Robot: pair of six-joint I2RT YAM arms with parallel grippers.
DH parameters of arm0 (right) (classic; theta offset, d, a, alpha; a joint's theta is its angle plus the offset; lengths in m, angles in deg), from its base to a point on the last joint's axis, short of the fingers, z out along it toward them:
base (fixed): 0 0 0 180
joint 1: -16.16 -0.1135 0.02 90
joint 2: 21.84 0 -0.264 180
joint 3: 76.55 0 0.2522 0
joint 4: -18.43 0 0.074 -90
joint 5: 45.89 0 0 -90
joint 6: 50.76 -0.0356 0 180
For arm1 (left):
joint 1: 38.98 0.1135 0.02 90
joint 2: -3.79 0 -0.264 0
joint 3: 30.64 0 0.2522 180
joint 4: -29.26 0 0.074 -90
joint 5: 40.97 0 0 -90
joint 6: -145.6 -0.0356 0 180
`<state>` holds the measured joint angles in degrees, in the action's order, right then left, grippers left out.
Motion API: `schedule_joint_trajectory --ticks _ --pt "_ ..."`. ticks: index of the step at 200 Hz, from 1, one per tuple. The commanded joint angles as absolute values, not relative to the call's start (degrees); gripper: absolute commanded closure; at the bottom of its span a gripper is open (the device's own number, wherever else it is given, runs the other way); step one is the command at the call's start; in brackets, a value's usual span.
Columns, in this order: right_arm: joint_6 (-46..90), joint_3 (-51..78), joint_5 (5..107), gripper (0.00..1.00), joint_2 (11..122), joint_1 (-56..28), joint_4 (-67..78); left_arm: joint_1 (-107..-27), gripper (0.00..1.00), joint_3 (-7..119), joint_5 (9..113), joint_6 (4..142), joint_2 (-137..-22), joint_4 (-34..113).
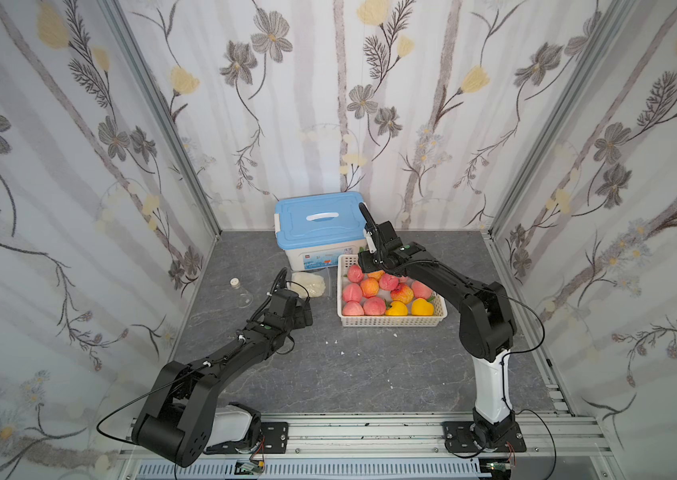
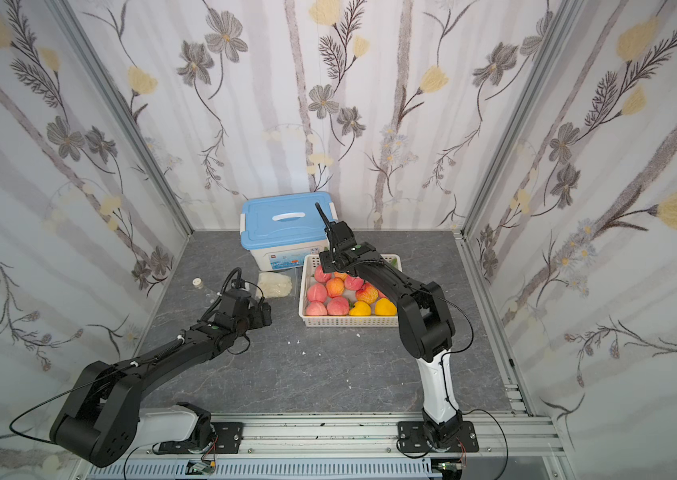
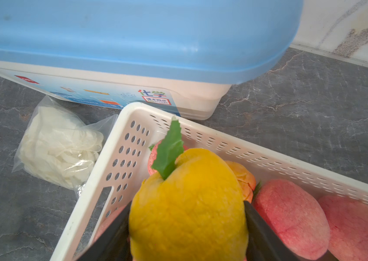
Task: Put the peaches into the basket
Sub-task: Place the peach in the basket.
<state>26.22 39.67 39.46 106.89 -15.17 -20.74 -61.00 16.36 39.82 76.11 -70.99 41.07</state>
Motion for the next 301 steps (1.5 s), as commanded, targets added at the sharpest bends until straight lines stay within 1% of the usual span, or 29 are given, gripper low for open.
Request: schedule_joint_trajectory --ticks 1,36,48,57,70,78,108,173,209,227,255,301 --pt "26.0 41.6 39.6 0.38 109.1 -15.2 -19.3 -61.0 0.06 16.3 40.0 75.3 -70.9 39.2" --pt "25.1 43.7 38.6 0.37 111.2 -15.0 -20.7 -61.0 0.06 16.3 40.1 75.4 -70.9 39.2" --pt "24.6 43.9 38.5 0.35 111.5 -15.1 -21.1 -61.0 0.06 16.4 40.2 75.4 -70.9 39.1" --pt "24.1 44.3 38.7 0.32 111.5 -15.1 -21.9 -61.0 0.06 16.3 40.2 75.4 -70.9 39.2" --pt "23.5 44.3 39.2 0.23 111.7 -15.1 -22.6 -61.0 0.06 16.4 40.2 75.3 -70.9 39.2" --pt "23.3 44.3 39.3 0.19 111.8 -15.2 -23.0 -61.0 0.06 16.4 40.2 75.3 -70.8 39.2" --pt "23.1 44.1 39.4 0.12 111.6 -15.2 -23.3 -61.0 0.05 16.3 40.3 75.3 -70.7 39.2" --pt "23.6 43.2 39.7 0.10 107.6 -15.8 -23.3 -60.9 0.05 16.3 40.7 75.2 -70.3 39.2" --pt "23.4 38.1 39.6 0.08 100.7 -16.4 -21.3 -60.9 0.05 16.2 41.0 75.1 -70.1 39.2" --pt "23.6 33.4 39.2 0.08 95.5 -16.4 -20.1 -61.0 0.05 15.9 42.4 74.7 -69.7 38.3" --pt "24.8 22.2 37.9 0.08 84.9 -15.9 -16.9 -61.2 0.05 14.5 45.0 73.7 -68.6 36.1" --pt "28.6 0.8 41.0 0.08 64.3 -12.2 -10.9 -63.1 0.03 11.7 50.4 70.8 -63.3 30.8"
